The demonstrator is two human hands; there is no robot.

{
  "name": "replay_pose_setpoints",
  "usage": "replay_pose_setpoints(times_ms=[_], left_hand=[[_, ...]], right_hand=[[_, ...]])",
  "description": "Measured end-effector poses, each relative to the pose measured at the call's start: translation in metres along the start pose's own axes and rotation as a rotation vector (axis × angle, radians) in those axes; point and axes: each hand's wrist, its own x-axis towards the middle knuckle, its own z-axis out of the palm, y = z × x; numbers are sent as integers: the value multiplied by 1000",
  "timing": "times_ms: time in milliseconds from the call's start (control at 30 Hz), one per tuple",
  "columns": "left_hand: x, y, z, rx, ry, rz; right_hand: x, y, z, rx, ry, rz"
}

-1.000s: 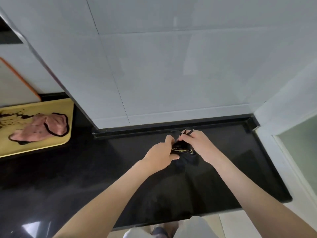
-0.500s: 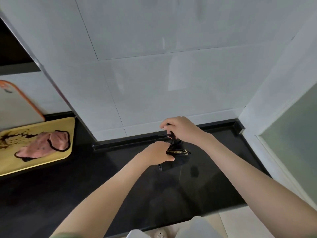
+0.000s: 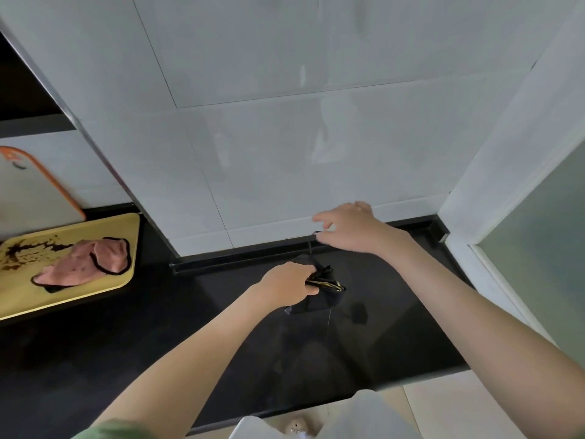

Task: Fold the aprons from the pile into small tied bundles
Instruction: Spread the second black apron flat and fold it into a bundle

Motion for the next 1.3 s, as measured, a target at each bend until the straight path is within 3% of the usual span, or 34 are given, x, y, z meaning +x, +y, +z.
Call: replay_pose_setpoints(times_ms=[133, 267, 400, 500, 633, 767, 867, 1000, 1300], left_hand=[[6, 10, 6, 275, 3, 14], [1, 9, 4, 196, -56, 64], [-4, 9, 0, 184, -15, 99], [-4, 10, -2, 249, 6, 96], [-8, 9, 1, 288, -11, 99], [-7, 8, 2, 283, -11, 68], [-8, 9, 3, 166, -25, 64], [-8, -2, -1, -214, -45, 35], [0, 3, 1, -229, -13, -5]], right_hand=[[-11, -8, 31, 325, -306, -257], [-12, 4, 37, 462, -397, -182], [-12, 15, 36, 298, -456, -126], [-10, 17, 38, 67, -438, -103], [-11, 20, 44, 167, -395, 36], [-10, 14, 49, 37, -388, 50], [-10, 2, 48, 59, -361, -13], [-13, -8, 46, 160, -265, -95], [-24, -9, 50, 276, -200, -87]])
